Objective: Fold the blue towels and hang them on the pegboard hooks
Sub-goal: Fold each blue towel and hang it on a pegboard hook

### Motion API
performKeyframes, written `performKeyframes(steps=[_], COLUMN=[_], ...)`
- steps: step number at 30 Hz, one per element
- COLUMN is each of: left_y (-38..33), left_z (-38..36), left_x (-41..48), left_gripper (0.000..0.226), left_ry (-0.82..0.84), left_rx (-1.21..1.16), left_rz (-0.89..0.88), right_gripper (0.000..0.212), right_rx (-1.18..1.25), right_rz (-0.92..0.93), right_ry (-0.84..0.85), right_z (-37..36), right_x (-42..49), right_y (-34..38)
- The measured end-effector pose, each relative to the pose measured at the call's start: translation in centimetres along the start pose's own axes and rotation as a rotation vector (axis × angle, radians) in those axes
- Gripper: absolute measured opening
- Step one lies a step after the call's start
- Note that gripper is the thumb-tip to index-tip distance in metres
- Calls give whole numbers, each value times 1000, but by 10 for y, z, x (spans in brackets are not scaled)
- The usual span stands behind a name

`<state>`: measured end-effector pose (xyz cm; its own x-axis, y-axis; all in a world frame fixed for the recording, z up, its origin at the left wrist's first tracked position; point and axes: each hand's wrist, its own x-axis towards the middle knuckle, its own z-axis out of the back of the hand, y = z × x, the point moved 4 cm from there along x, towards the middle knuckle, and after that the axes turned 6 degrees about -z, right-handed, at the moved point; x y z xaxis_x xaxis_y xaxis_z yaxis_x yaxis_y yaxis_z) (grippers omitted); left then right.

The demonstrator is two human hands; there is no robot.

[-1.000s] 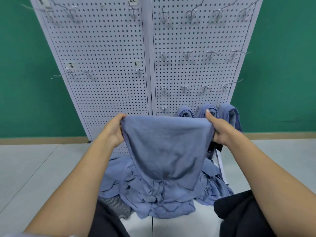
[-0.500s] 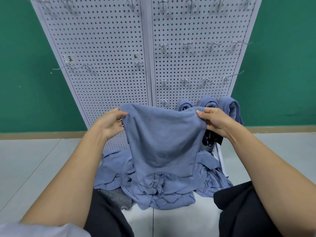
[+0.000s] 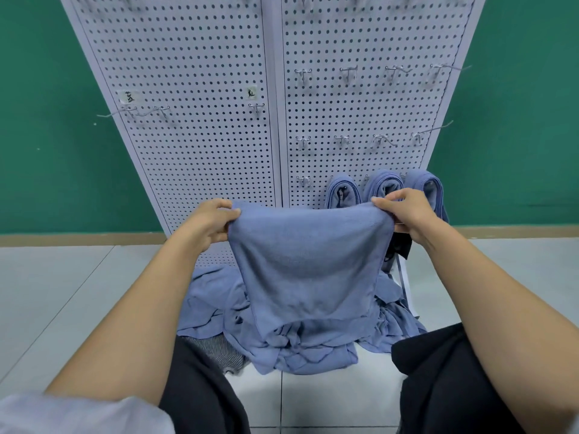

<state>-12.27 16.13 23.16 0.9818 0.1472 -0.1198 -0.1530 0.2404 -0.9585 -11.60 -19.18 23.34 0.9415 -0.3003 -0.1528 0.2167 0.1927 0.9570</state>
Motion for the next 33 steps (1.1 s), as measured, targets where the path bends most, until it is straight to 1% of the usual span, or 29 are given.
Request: performKeyframes(steps=[1, 2, 3, 4, 6, 9, 10, 11, 13, 15, 16, 17, 19, 21, 24, 25, 27, 30, 31, 33], left_y=[0, 0, 0, -1, -3, -8, -10, -11, -12, -13, -13, -12, -11, -11, -13, -14, -14, -14, -14, -10], left_z=[1, 2, 2, 2, 2, 4, 5, 5, 4, 3, 3, 4, 7, 9, 16, 18, 24, 28, 29, 25], left_x=[0, 0, 0, -1, -3, -6, -7, -8, -9, -10, -9, -9, -8, -7, -6, -7, -5, -4, -4, -4], left_gripper=[8, 7, 4, 9, 11, 4, 5, 12, 29, 39, 40, 38, 26, 13, 6, 7, 11, 13, 14, 17], left_ry=[-33, -46, -47, -41, -29, 10, 30, 50, 91, 102, 86, 66, 37, 6, -46, -54, -39, 25, 24, 11], left_rx=[-26, -60, -99, -137, -215, -229, -201, -159, -69, 53, 133, 217, 335, 355, 268, 212, 47, -305, -392, -510], left_rz=[5, 13, 20, 27, 21, -34, -57, -79, -112, -163, -198, -230, -268, -300, -308, -295, -261, -165, -116, -4], right_gripper=[24, 24, 24, 22, 18, 10, 7, 7, 20, 28, 28, 27, 19, 9, 6, 7, 15, 26, 28, 30], right_rx=[13, 19, 26, 39, 79, 113, 108, 90, 14, -125, -198, -257, -338, -407, -469, -442, -269, 69, 155, 261], right_rz=[-7, -14, -16, -16, -22, -42, -38, -25, 5, 50, 82, 121, 188, 228, 298, 321, 322, 190, 128, 18], right_ry=[-18, -25, -22, -12, 22, 97, 134, 176, 243, 232, 202, 167, 97, 25, -59, -67, -26, 110, 146, 160], right_z=[1, 1, 1, 1, 0, 0, -1, -3, -7, -9, -8, -7, -5, -2, 3, 4, 6, 4, 2, -4], right_x=[0, 0, 0, 0, 0, -1, -2, -3, -6, -8, -8, -8, -5, -3, -4, -6, -10, -13, -13, -10], right_y=[0, -1, -1, -1, 0, 1, 2, 4, 7, 9, 9, 9, 10, 11, 17, 19, 23, 27, 26, 21])
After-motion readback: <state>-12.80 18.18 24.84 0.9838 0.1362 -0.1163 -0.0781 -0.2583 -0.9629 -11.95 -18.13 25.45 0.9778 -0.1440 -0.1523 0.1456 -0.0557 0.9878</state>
